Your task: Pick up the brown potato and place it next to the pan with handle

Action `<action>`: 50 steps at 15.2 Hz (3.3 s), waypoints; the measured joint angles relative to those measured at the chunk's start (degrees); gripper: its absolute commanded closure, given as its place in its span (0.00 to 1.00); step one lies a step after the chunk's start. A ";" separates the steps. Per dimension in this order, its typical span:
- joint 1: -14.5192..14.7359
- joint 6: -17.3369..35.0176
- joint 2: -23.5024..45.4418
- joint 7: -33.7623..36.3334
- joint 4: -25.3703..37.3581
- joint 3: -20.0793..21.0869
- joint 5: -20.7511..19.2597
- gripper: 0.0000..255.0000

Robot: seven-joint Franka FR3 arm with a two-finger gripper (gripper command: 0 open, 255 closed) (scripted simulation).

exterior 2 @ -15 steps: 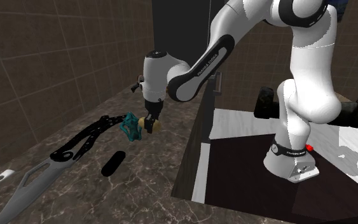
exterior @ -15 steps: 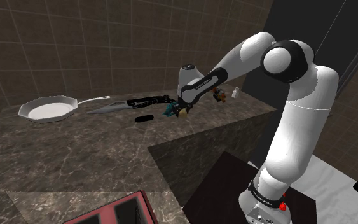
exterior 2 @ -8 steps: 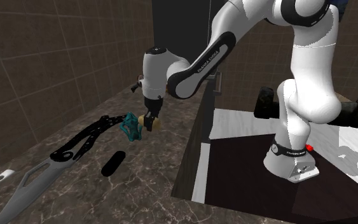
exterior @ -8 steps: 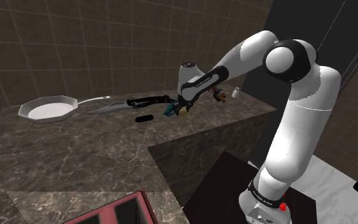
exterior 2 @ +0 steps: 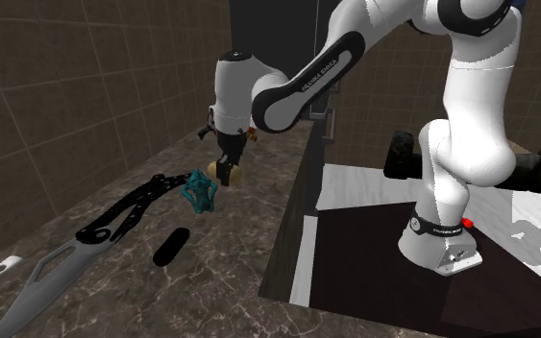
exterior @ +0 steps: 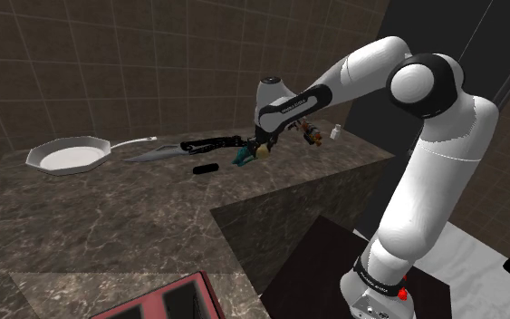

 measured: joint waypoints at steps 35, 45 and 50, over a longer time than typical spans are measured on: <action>13.55 -26.34 19.17 15.50 40.83 8.44 -0.48 1.00; 21.97 -43.22 44.37 18.09 81.61 8.63 -1.49 1.00; 21.67 -39.33 43.65 19.24 76.85 8.74 -1.66 1.00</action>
